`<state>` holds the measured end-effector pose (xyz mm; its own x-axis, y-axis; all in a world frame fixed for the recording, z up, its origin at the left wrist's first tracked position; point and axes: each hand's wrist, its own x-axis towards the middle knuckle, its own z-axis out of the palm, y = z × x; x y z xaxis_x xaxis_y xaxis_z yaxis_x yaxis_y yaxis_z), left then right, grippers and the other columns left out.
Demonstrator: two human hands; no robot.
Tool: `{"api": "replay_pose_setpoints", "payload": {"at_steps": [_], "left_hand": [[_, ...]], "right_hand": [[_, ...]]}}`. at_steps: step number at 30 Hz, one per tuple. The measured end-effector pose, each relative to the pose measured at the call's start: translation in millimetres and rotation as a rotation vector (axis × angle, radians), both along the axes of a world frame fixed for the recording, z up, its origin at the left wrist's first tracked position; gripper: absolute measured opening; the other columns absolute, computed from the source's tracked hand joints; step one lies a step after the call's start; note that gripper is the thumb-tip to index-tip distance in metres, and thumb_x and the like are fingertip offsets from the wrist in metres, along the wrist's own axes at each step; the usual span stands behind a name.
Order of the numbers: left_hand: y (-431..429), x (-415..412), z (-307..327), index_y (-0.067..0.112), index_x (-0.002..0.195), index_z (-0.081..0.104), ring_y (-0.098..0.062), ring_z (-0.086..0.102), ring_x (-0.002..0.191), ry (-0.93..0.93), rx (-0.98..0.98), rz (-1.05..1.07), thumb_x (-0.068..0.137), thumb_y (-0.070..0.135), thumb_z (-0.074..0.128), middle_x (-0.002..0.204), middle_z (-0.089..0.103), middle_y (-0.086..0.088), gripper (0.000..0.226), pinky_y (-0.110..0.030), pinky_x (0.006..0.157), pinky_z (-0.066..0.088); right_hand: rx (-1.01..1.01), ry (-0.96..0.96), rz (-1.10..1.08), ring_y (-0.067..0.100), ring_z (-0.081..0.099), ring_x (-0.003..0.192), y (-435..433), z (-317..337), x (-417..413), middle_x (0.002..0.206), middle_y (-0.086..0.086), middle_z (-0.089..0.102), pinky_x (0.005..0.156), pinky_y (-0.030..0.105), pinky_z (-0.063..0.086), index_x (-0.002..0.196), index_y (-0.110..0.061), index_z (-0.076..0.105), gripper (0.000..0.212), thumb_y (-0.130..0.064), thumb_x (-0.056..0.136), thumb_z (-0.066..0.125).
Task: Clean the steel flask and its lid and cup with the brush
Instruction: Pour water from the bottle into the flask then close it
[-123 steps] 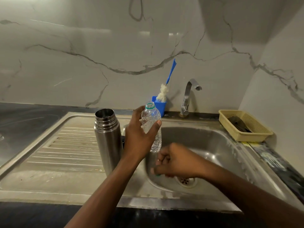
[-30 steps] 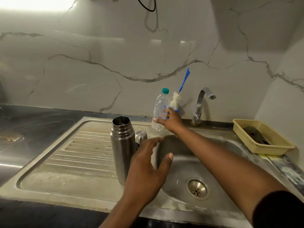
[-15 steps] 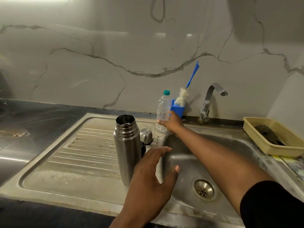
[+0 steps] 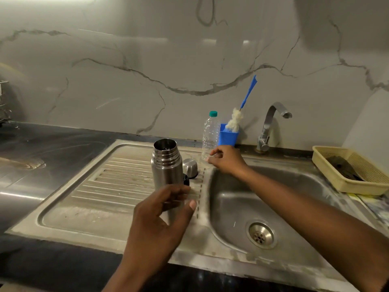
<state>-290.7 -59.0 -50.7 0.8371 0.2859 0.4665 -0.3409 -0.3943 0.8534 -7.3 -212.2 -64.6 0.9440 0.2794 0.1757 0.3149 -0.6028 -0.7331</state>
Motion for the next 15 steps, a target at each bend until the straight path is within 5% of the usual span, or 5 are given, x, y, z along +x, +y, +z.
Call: {"api": "replay_pose_setpoints", "payload": {"at_steps": [6, 10, 13, 15], "left_hand": [[23, -9, 4, 0.025, 0.097, 0.079, -0.011, 0.078, 0.09, -0.015, 0.014, 0.101, 0.088, 0.017, 0.083, 0.098, 0.08, 0.011, 0.013, -0.036, 0.081, 0.064], [28, -10, 10, 0.026, 0.099, 0.078, -0.014, 0.076, 0.091, -0.061, 0.011, 0.17, 0.086, 0.021, 0.085, 0.097, 0.079, 0.011, 0.016, -0.043, 0.075, 0.065], [32, -5, 11, 0.029, 0.118, 0.07, -0.013, 0.072, 0.103, -0.11, 0.021, 0.22, 0.08, 0.025, 0.089, 0.112, 0.073, 0.013, 0.042, -0.033, 0.08, 0.062], [35, 1, 9, 0.032, 0.132, 0.061, -0.01, 0.067, 0.113, -0.114, 0.041, 0.23, 0.076, 0.029, 0.092, 0.127, 0.065, 0.014, 0.064, -0.028, 0.084, 0.058]], "right_hand": [[-0.368, -0.218, 0.503, 0.004, 0.063, 0.102, 31, 25, -52, 0.12, -0.012, 0.069, 0.085, 0.03, 0.055, 0.133, -0.035, 0.06, 0.064, -0.058, 0.077, 0.08], [-0.628, -0.33, 0.611, 0.013, 0.053, 0.097, 47, 20, -67, 0.103, -0.008, 0.059, 0.075, 0.036, 0.051, 0.104, -0.052, 0.048, 0.04, -0.062, 0.077, 0.075], [-0.667, -0.37, 0.609, 0.018, 0.055, 0.099, 52, 18, -73, 0.101, -0.003, 0.058, 0.073, 0.037, 0.05, 0.089, -0.058, 0.038, 0.036, -0.055, 0.079, 0.073], [-0.671, -0.405, 0.594, 0.018, 0.056, 0.097, 51, 17, -73, 0.104, -0.004, 0.056, 0.07, 0.035, 0.048, 0.096, -0.049, 0.046, 0.028, -0.051, 0.083, 0.072]]}}
